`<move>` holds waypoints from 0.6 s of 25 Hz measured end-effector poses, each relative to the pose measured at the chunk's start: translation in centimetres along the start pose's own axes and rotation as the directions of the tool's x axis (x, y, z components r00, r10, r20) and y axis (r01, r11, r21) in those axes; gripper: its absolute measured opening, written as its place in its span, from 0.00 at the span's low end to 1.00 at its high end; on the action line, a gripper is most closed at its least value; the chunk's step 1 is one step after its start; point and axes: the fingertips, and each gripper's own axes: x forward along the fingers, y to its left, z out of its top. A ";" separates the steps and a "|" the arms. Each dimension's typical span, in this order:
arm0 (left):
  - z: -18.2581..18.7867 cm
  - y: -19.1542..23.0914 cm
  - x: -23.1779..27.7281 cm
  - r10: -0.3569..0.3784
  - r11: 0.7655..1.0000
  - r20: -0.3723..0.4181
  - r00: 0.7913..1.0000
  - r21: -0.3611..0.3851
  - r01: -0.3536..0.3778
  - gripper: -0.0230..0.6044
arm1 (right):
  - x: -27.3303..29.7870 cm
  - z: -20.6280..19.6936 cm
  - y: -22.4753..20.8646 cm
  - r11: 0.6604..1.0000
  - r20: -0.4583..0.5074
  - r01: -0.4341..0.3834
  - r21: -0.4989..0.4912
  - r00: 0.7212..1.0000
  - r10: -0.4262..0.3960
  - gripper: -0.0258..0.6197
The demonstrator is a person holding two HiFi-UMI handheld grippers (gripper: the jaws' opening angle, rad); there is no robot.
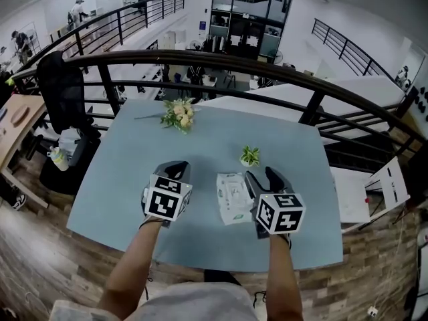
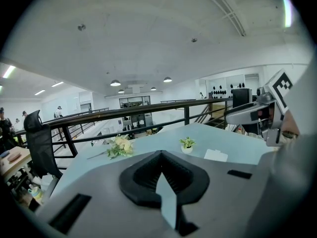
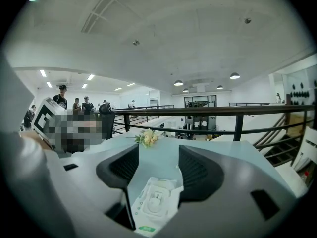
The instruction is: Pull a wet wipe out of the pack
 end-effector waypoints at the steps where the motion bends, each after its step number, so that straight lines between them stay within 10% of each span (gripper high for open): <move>1: 0.0 0.1 0.3 0.003 1.000 -0.001 1.000 -0.003 -0.003 0.03 | 0.4 0.0 -0.2 1.000 -0.003 -0.004 -0.002 1.000 0.004 0.42; 15: -0.7 0.4 3.7 0.020 0.999 -0.038 0.999 -0.034 -0.021 0.03 | 4.1 -1.6 -2.0 0.998 -0.090 -0.058 -0.025 0.994 0.056 0.42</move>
